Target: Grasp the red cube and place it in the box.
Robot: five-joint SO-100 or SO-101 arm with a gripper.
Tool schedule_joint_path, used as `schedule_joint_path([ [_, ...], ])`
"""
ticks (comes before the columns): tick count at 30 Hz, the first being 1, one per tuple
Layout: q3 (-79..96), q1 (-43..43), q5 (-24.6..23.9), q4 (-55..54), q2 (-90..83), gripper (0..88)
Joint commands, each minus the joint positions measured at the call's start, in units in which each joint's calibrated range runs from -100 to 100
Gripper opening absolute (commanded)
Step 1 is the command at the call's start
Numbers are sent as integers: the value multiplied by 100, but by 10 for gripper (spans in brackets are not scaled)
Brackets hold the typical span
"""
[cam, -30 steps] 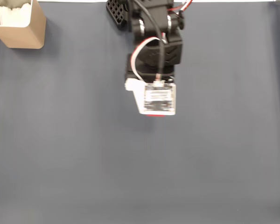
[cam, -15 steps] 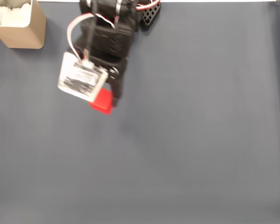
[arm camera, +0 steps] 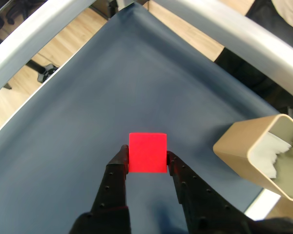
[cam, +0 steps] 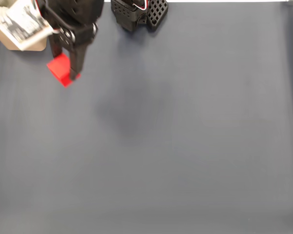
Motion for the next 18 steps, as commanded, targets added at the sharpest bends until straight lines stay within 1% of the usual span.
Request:
schedule_joint_path([
  [1, -263, 487, -24, 75, -289, 10],
  [9, -209, 1404, -54, 165, -428, 9],
  [18, -236, 1965, -176, 165, -402, 5],
])
